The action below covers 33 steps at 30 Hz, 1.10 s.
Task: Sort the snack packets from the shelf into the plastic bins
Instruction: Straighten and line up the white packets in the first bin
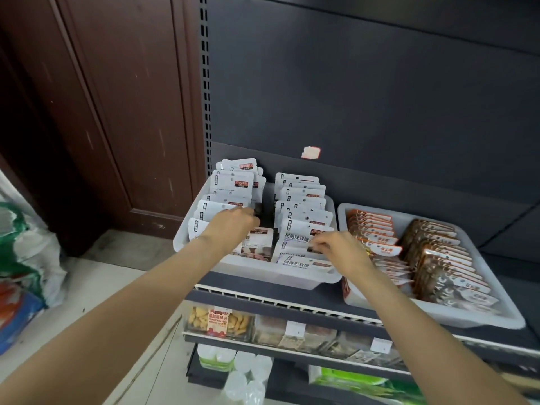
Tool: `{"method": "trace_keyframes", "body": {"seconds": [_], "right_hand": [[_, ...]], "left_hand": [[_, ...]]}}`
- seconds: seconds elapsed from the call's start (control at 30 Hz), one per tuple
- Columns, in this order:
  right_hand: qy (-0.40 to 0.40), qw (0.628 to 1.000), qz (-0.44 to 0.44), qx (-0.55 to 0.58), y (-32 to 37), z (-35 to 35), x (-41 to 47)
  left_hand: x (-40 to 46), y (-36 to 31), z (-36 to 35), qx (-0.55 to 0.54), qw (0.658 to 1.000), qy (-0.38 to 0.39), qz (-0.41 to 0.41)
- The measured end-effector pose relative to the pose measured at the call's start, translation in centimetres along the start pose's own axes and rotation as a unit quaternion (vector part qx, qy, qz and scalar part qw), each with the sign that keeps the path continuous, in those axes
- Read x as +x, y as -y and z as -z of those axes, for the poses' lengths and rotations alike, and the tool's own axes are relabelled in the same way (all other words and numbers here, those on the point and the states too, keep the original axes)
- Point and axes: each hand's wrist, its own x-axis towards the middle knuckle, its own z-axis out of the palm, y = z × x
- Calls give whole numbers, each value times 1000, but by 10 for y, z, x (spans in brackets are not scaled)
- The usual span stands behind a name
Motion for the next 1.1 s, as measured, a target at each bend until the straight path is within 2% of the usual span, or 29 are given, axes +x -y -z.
{"method": "trace_keyframes", "body": {"seconds": [0.13,0.17,0.27,0.33,0.4,0.5,0.6,0.67,0.73,0.83,0.97,1.03,1.1], "right_hand": [[-97,992,-40,-67,-2,11,4],[-98,992,-38,-68,-3,11,5],[-13,996,-33,-77,5,5,0],[18,996,-46,-77,10,3,-3],[17,997,-45,-54,9,3,-4],[8,999,-42,19,7,7,-10],[4,998,-57,-40,11,9,-12],[-35,995,-88,-43,14,10,-10],[-91,984,-150,5,14,12,-6],[-118,966,-217,77,15,19,0],[-125,941,-235,206,15,21,8],[-114,922,-237,284,13,20,11],[-96,887,-237,385,12,21,11]], "left_hand": [[1,14,18,80,997,1,-25],[1,17,20,103,994,-1,-32],[-1,16,12,126,991,22,-44],[-5,14,4,101,993,42,-32],[-9,16,-5,55,998,40,-2],[-11,19,-10,11,998,-23,52],[-13,15,-12,-35,996,-59,60],[-12,7,-12,-105,990,-86,44],[-7,-6,-10,-195,976,-95,7],[8,-36,-6,-326,945,-26,-30],[36,-73,-3,-399,914,58,-46],[47,-84,-2,-421,904,62,-23],[54,-89,-3,-402,915,34,-7]]}}
